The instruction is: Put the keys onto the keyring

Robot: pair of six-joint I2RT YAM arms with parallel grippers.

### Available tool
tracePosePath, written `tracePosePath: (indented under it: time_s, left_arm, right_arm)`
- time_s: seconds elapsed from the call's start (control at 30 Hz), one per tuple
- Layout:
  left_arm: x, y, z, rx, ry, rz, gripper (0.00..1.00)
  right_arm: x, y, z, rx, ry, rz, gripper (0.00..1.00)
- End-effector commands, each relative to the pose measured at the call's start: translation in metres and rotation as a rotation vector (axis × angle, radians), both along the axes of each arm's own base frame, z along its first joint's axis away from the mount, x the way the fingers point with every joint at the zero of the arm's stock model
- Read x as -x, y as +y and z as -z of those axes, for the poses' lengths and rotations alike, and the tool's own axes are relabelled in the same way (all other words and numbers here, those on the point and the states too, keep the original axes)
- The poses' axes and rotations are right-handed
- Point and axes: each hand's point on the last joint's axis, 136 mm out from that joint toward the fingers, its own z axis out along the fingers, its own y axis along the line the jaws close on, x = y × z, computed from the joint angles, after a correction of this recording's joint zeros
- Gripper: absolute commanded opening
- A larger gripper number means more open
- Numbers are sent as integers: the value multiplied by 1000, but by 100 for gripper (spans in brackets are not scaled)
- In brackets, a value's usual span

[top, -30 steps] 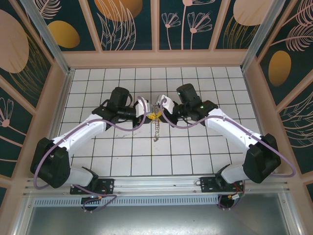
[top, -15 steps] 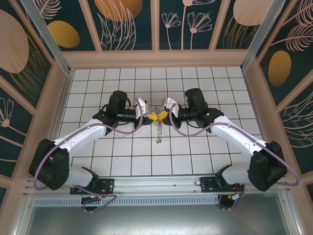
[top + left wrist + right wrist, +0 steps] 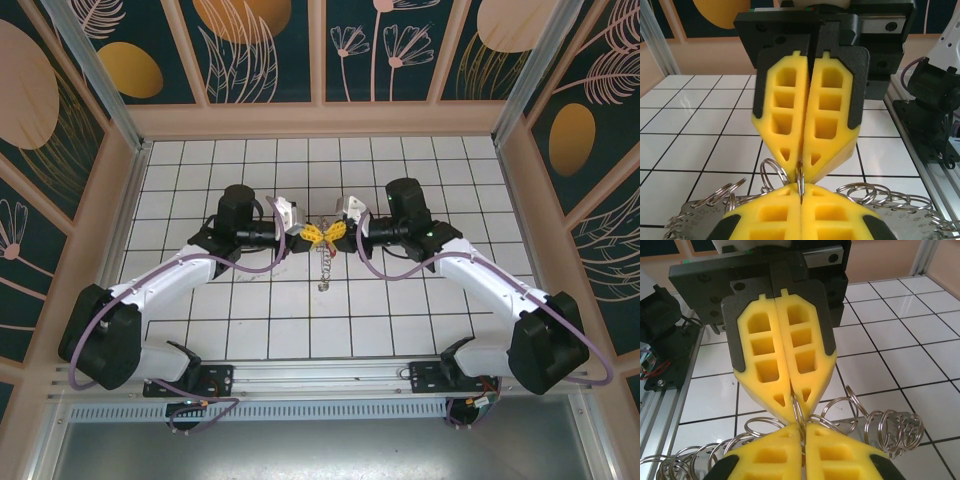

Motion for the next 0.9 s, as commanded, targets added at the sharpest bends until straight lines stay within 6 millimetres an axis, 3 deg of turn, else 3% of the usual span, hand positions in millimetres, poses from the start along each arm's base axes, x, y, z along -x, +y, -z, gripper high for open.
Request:
tracePosePath:
  time_s: [0.0, 0.17, 0.27, 0.6, 0.67, 0.87]
  left_arm:
    - [18, -4, -32, 82, -86, 82, 0]
    - [6, 1, -7, -52, -90, 11, 18]
    - [-1, 4, 6, -134, -81, -15, 21]
    - [-5, 5, 15, -191, -50, -15, 21]
    - [-9, 2, 5, -178, -73, -16, 21]
    - [-9, -1, 5, -173, -71, -8, 15]
  right_arm:
    - [-5, 0, -5, -22, -39, 17, 0]
    - [-13, -2, -5, 32, -26, 59, 0]
    - [-14, -1, -4, 63, -29, 72, 0]
    - [-14, 5, -4, 125, -31, 86, 0]
    - [-15, 6, -4, 130, -28, 88, 0]
    - [-14, 10, -7, 131, -29, 82, 0]
